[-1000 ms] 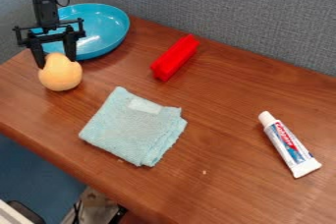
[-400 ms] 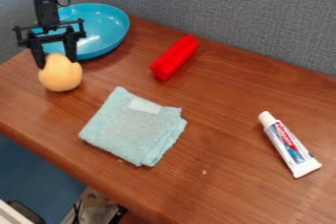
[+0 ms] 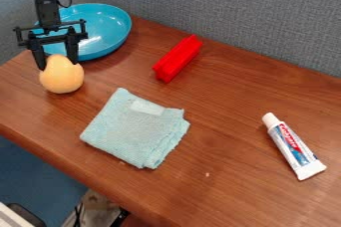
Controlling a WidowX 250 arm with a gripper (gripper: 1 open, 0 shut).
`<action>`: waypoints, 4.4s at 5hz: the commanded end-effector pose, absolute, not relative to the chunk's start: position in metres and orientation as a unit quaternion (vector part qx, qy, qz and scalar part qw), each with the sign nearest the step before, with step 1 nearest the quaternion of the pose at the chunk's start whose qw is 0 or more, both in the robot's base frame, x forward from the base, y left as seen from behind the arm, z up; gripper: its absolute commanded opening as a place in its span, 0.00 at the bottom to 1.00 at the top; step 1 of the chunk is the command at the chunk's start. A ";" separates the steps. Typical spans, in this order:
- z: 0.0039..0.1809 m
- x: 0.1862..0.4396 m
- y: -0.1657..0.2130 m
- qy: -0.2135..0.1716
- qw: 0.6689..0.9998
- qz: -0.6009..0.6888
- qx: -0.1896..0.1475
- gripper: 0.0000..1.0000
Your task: Put the yellow ball on the blue plate
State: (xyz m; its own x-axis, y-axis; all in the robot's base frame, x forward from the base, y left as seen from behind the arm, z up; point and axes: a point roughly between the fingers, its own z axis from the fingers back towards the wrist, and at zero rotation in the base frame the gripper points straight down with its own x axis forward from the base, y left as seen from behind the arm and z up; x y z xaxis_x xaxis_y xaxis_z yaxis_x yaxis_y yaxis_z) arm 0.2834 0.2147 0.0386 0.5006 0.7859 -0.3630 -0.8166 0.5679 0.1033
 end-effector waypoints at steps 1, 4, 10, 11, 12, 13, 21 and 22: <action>0.037 0.284 0.206 0.200 0.870 0.448 -0.048 0.00; 0.044 0.283 0.202 0.210 0.873 0.436 -0.053 0.00; 0.050 0.285 0.198 0.222 0.879 0.419 -0.060 0.00; 0.051 0.285 0.197 0.223 0.879 0.416 -0.061 0.00; 0.050 0.285 0.197 0.224 0.880 0.414 -0.063 0.00; 0.050 0.286 0.197 0.226 0.881 0.411 -0.064 0.00; 0.043 0.291 0.194 0.236 0.885 0.394 -0.075 0.00; 0.042 0.291 0.194 0.237 0.886 0.392 -0.076 0.00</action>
